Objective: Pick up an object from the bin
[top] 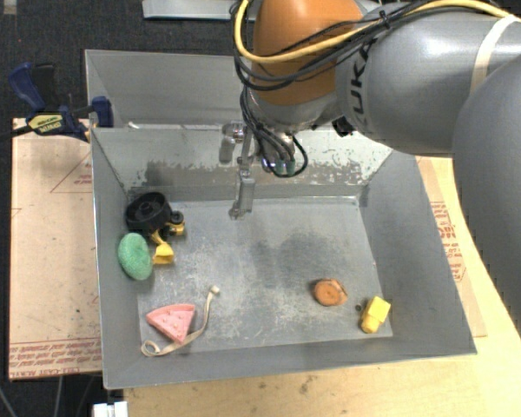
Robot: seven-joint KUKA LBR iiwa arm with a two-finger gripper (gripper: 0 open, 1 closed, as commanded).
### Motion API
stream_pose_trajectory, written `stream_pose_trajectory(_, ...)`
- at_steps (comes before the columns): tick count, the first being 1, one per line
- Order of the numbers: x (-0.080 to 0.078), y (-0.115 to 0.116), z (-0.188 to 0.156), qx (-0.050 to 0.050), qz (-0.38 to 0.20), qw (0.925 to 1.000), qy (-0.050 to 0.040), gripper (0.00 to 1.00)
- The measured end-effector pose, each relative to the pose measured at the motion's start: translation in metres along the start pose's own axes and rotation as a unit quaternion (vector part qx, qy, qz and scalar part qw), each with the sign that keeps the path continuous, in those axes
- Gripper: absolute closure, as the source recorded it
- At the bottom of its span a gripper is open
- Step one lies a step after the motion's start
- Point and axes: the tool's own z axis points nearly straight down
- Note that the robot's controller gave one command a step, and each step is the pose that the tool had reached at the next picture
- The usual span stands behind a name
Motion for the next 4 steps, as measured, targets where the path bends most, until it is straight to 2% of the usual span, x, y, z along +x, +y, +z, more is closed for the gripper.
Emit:
stream_pose_trajectory(1, 0.005, 0.047, 0.082, -0.001, 0.015, 0.9999, -0.0018, 0.00)
stream_pose_trajectory(2, 0.001, 0.070, 0.083, 0.001, -0.053, 0.9986, 0.0019, 0.00)
stream_pose_trajectory(3, 0.009, 0.109, 0.091, 0.000, -0.090, 0.9960, -0.0007, 0.00)
stream_pose_trajectory(4, 0.000, 0.104, 0.148, -0.002, -0.157, 0.9875, -0.0038, 0.00)
